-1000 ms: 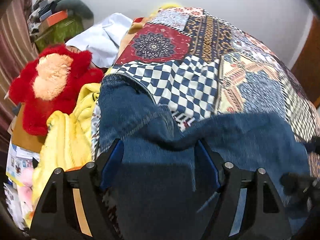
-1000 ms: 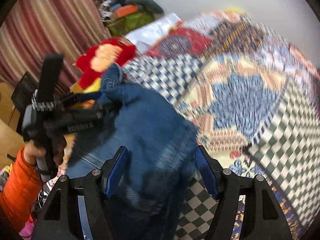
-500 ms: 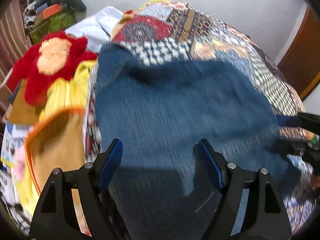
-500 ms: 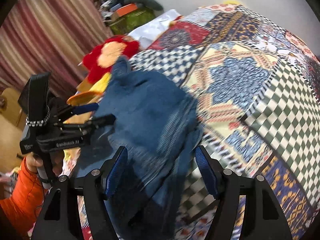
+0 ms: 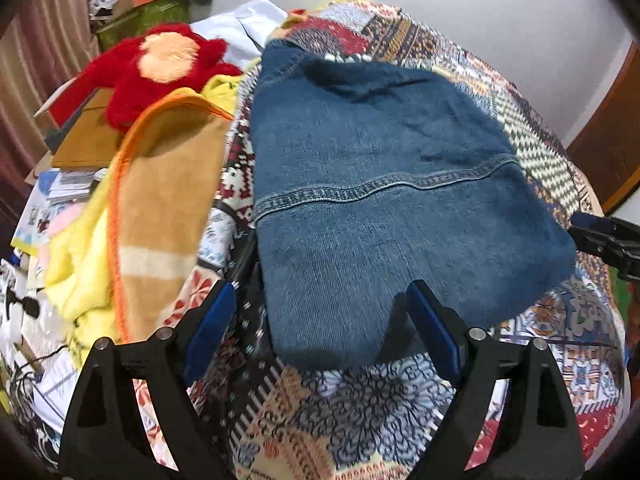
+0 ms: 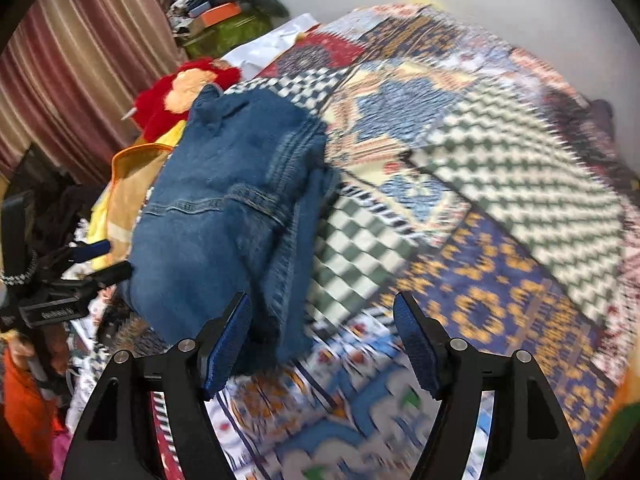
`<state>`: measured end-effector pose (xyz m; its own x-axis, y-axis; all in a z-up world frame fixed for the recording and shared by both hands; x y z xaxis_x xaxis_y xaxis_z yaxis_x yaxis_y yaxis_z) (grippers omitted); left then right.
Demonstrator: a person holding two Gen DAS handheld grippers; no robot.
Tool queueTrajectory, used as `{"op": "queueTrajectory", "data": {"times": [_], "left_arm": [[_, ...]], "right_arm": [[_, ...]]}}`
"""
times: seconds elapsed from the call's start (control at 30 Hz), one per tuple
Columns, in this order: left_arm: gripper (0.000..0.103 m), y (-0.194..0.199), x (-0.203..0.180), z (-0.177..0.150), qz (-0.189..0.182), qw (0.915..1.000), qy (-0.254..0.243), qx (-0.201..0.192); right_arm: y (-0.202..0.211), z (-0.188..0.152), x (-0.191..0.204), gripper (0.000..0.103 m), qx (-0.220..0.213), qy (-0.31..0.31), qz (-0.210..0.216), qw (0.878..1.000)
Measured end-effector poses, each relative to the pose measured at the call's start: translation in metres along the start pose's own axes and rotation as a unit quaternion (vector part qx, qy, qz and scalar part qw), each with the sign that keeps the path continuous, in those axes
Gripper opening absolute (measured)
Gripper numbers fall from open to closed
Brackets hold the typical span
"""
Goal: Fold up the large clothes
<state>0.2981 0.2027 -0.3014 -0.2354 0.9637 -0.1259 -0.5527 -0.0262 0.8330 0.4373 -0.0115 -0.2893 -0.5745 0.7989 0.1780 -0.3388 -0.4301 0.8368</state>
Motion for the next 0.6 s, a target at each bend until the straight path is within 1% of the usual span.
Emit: {"op": "queueTrajectory", "data": {"times": [0.1, 0.2, 0.3, 0.33, 0.43, 0.5, 0.53, 0.6], "left_arm": [[0.087, 0.029, -0.003, 0.004, -0.004, 0.9995, 0.006, -0.032], [0.087, 0.066, -0.012, 0.013, -0.008, 0.9971, 0.001, -0.076], [0.087, 0.118, -0.027, 0.024, -0.016, 0.9897, -0.01, -0.142], [0.087, 0.133, -0.032, 0.027, -0.018, 0.9868, -0.013, -0.16], [0.087, 0.186, -0.046, 0.032, -0.028, 0.9733, -0.024, -0.227], [0.087, 0.219, -0.055, 0.033, -0.033, 0.9624, -0.029, -0.268], [0.087, 0.24, -0.06, 0.03, -0.034, 0.9549, -0.033, -0.293], [0.087, 0.266, -0.067, 0.025, -0.03, 0.9443, -0.038, -0.325]], "right_arm": [[0.03, -0.001, 0.004, 0.071, -0.029, -0.005, 0.002, 1.0], [0.071, 0.005, 0.02, 0.071, -0.082, 0.005, 0.003, 0.997], [0.123, 0.011, 0.043, 0.071, -0.154, 0.022, 0.01, 0.988], [0.134, 0.013, 0.05, 0.071, -0.17, 0.025, 0.012, 0.985], [0.18, 0.013, 0.074, 0.071, -0.233, 0.035, 0.02, 0.972], [0.213, 0.009, 0.09, 0.071, -0.281, 0.039, 0.024, 0.959], [0.227, 0.007, 0.097, 0.071, -0.3, 0.042, 0.022, 0.953], [0.251, 0.003, 0.11, 0.071, -0.331, 0.047, 0.019, 0.942]]}}
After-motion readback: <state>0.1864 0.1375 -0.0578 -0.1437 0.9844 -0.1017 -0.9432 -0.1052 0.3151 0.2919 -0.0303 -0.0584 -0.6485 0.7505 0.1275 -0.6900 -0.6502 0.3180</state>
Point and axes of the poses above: each gripper's, at about its wrist camera, not at the fingertips, and y roughly against the way its jaws point, x to its left, z to its top, the point moved 7 cm from there along -y, roughly the way its jaws point
